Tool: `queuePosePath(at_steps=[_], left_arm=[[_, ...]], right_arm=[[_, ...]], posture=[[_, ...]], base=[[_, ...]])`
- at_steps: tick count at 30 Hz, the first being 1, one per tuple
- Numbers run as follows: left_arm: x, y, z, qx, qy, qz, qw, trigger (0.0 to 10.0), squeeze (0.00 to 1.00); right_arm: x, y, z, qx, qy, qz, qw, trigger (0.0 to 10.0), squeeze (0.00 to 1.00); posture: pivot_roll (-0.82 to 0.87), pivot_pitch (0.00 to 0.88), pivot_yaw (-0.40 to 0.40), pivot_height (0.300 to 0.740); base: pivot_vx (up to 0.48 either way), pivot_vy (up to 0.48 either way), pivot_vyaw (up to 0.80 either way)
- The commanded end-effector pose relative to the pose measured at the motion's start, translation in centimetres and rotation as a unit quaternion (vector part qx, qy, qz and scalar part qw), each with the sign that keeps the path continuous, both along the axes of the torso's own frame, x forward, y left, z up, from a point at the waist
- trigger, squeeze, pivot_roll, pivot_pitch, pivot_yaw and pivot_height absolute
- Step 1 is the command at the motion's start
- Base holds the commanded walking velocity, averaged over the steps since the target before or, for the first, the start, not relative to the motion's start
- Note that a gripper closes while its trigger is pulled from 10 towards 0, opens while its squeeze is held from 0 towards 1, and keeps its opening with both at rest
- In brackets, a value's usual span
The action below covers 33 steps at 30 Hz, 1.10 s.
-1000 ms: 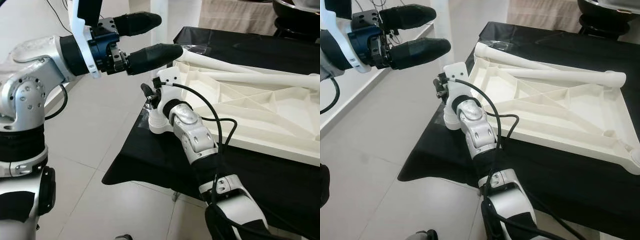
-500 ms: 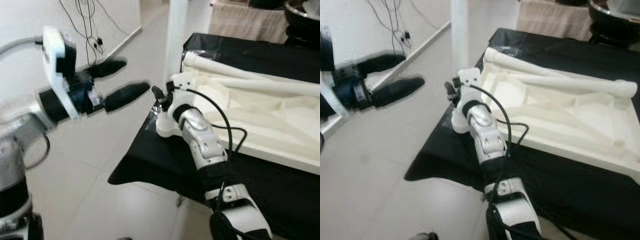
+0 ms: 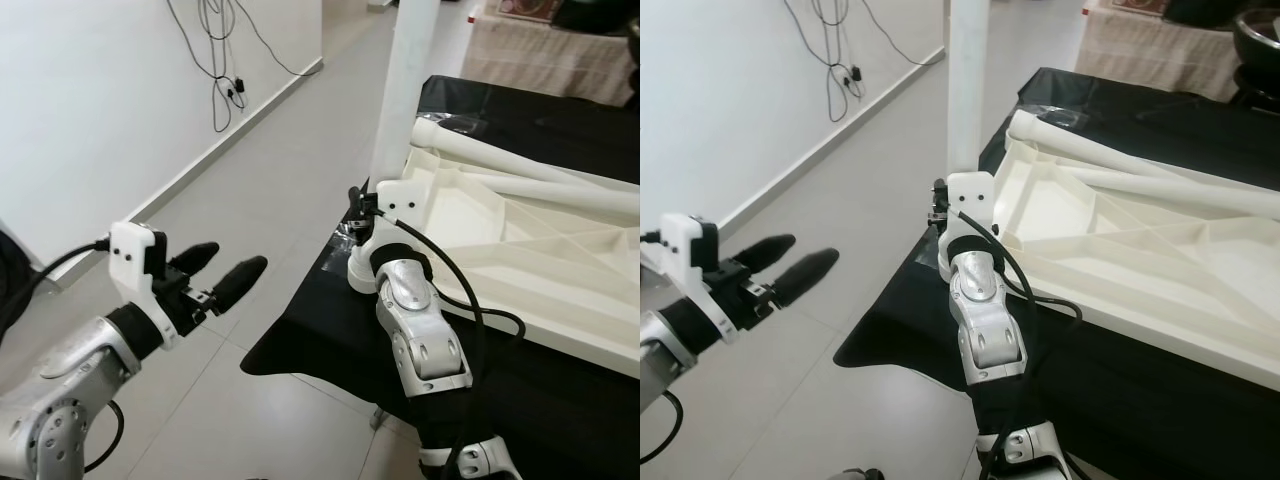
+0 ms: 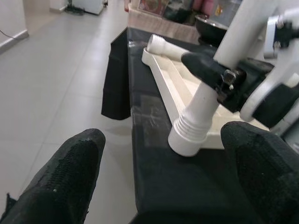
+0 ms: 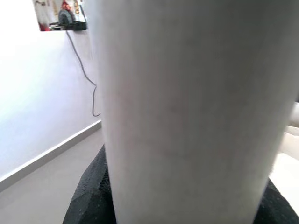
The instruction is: Building children table
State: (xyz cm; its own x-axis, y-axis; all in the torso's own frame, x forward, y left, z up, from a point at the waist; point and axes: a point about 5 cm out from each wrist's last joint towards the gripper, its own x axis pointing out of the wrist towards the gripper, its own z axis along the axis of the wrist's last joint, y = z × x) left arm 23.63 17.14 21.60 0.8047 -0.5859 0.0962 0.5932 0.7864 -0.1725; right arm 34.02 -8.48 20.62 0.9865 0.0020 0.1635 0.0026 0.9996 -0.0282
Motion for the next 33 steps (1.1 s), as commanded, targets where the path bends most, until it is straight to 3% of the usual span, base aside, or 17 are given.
queuePosePath(at_steps=[1, 5, 11, 13, 14, 19, 21, 23, 24, 25, 26, 27, 30, 33], left_arm=[[-0.4, -0.6, -1.4, -0.001, 0.016, 0.013, 1.000, 10.0, 0.00], [-1.0, -1.9, -4.3, -0.027, 0.063, 0.035, 0.997, 10.0, 0.00], [-1.3, -2.3, -5.2, -0.033, 0.076, 0.044, 0.996, 10.0, 0.00], [-1.4, -2.5, -5.7, -0.036, 0.082, 0.052, 0.995, 10.0, 0.00], [-1.5, -2.7, -6.1, -0.035, 0.084, 0.054, 0.994, 10.0, 0.00], [-1.6, -3.0, -6.5, -0.034, 0.086, 0.054, 0.994, 10.0, 0.00], [-1.7, -3.1, -6.6, -0.036, 0.087, 0.055, 0.994, 10.0, 0.00], [-1.9, -3.6, -7.1, -0.032, 0.088, 0.054, 0.994, 10.0, 0.00], [-1.9, -3.6, -7.1, -0.032, 0.088, 0.054, 0.994, 10.0, 0.00], [-2.1, -3.9, -7.5, -0.027, 0.088, 0.051, 0.994, 10.0, 0.00], [-2.1, -3.9, -7.5, -0.027, 0.088, 0.051, 0.994, 10.0, 0.00], [-2.2, -4.1, -7.7, -0.025, 0.088, 0.050, 0.995, 10.0, 0.00], [-2.3, -4.3, -8.0, -0.025, 0.088, 0.050, 0.995, 10.0, 0.00], [-2.3, -4.6, -8.3, -0.025, 0.081, 0.045, 0.995, 10.0, 0.00]], right_arm=[[-0.7, -0.5, -5.4, 0.017, 0.123, -0.042, 0.991, 10.0, 0.00], [0.0, -0.9, -4.3, 0.026, 0.113, -0.047, 0.992, 10.0, 0.00], [0.0, -1.2, -3.9, 0.032, 0.108, -0.048, 0.992, 10.0, 0.00], [0.0, -1.3, -3.5, 0.035, 0.101, -0.043, 0.993, 10.0, 0.05], [0.0, -1.4, -3.1, 0.041, 0.091, -0.030, 0.995, 10.0, 1.00], [0.2, -1.4, -2.2, 0.038, 0.067, -0.005, 0.997, 10.0, 1.00], [0.4, -1.3, -1.4, 0.046, 0.047, 0.024, 0.998, 10.0, 1.00], [0.8, -1.1, 0.5, 0.045, -0.011, 0.107, 0.993, 10.0, 1.00], [0.8, -1.1, 0.5, 0.045, -0.011, 0.107, 0.993, 10.0, 1.00], [1.0, -0.9, 1.3, 0.036, -0.028, 0.165, 0.985, 10.0, 0.87], [1.0, -0.9, 1.3, 0.036, -0.028, 0.165, 0.985, 10.0, 0.87], [1.4, -1.2, 2.0, 0.017, -0.038, 0.202, 0.979, 10.0, 0.00], [1.7, -1.4, 2.4, -0.019, -0.038, 0.252, 0.967, 10.0, 0.00], [2.3, -1.8, 3.1, -0.094, -0.014, 0.418, 0.903, 10.0, 0.00]], posture=[[0.11, 0.194, 0.035, 0.740], [0.11, 0.195, 0.035, 0.740], [0.11, 0.196, 0.036, 0.740], [0.11, 0.196, 0.036, 0.740], [0.11, 0.196, 0.036, 0.740], [0.10, 0.197, 0.039, 0.740], [0.10, 0.198, 0.038, 0.740], [0.10, 0.198, 0.041, 0.740], [0.10, 0.198, 0.041, 0.740], [0.10, 0.197, 0.037, 0.740], [0.10, 0.197, 0.037, 0.740], [0.10, 0.194, 0.033, 0.740], [0.10, 0.192, 0.031, 0.740], [0.10, 0.183, 0.019, 0.740]], base=[[0.000, 0.000, 0.00], [0.000, 0.000, 0.00], [0.000, 0.000, 0.00], [0.000, 0.000, 0.00], [0.000, 0.000, 0.00], [0.000, 0.000, 0.00], [0.000, 0.000, 0.00], [0.000, 0.000, 0.00], [0.000, 0.000, 0.00], [0.000, 0.000, 0.00], [0.000, 0.000, 0.00], [0.000, 0.000, 0.00], [0.000, 0.000, 0.00], [0.000, 0.000, 0.00]])
